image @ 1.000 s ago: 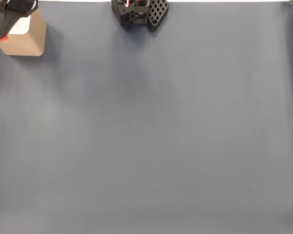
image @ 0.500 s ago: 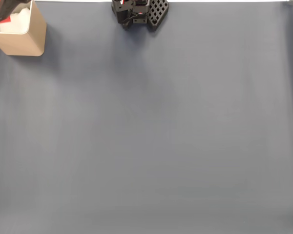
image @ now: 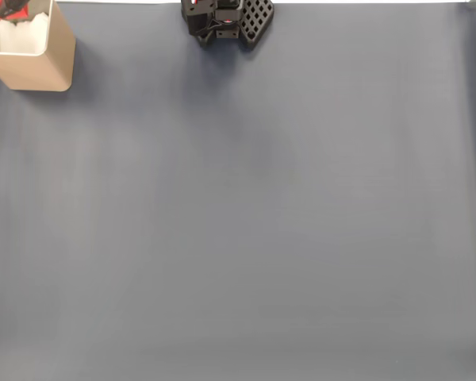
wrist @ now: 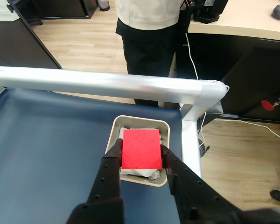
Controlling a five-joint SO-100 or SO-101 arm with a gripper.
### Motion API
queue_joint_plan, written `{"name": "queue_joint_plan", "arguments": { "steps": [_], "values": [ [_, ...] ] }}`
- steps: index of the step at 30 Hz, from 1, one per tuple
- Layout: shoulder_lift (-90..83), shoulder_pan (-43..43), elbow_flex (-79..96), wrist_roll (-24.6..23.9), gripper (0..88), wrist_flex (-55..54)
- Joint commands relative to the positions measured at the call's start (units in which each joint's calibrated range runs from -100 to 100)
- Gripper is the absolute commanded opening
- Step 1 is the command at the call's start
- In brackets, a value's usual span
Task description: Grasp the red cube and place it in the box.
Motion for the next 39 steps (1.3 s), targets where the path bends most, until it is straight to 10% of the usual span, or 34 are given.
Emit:
{"name": "queue_joint_plan", "arguments": {
  "steps": [1, 28, 39],
  "values": [
    [-1.8, 0.9, -0.1, 0.0, 3.0, 0.1],
    [-1.9, -0.5, 0.4, 0.0, 4.0, -0.3],
    [-2.1, -0.1, 0.6, -0.9, 31.1, -0.5]
  ]
}}
